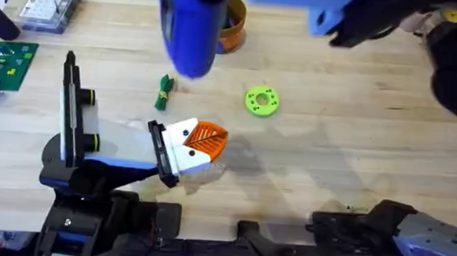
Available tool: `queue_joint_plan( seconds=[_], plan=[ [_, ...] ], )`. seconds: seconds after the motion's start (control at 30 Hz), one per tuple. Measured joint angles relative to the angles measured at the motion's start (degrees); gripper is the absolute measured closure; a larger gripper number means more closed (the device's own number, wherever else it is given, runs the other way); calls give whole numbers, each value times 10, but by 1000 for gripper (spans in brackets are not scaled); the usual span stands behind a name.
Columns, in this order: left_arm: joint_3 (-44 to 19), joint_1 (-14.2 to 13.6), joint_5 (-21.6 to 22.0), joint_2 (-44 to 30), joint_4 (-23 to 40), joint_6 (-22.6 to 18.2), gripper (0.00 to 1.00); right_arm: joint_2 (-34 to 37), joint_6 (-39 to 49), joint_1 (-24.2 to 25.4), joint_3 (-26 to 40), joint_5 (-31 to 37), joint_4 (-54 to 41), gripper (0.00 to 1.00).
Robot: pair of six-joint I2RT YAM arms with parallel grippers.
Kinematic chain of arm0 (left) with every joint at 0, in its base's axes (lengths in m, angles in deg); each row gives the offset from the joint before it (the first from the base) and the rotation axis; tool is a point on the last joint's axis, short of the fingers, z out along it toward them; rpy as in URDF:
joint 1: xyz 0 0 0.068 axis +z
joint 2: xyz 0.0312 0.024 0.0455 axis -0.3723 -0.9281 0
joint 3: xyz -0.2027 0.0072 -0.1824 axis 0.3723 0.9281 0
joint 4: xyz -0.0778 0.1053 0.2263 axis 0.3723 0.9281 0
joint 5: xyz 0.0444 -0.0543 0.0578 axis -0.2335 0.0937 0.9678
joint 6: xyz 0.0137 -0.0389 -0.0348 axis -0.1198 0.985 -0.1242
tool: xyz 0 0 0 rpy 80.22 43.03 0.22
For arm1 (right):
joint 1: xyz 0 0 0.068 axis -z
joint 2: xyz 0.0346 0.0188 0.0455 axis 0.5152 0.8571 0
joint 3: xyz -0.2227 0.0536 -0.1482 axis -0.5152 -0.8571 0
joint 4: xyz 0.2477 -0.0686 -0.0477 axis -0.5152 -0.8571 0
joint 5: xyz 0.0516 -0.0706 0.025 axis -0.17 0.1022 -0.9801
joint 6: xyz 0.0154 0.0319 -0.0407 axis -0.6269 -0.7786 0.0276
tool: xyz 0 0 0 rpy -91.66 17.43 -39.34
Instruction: Pick up the gripper from the table and insert it into the empty holder that is missing its gripper. Then pick up a screw, insert it into the mounting hole, and use the screwdriver to tighten it. Finally, clean up the table by picking up the vegetable and placing it into the bucket.
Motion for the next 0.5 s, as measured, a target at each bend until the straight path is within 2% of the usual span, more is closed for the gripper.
queue_joint_plan(
  seconds=[0.2,0.5],
  plan=[
    [0,0,0,0,0,0,989,12,-8,-24,0,-26,-8,950],
    [0,0,0,0,0,0,987,15,8,-40,-23,-29,-2,950]
  ],
)
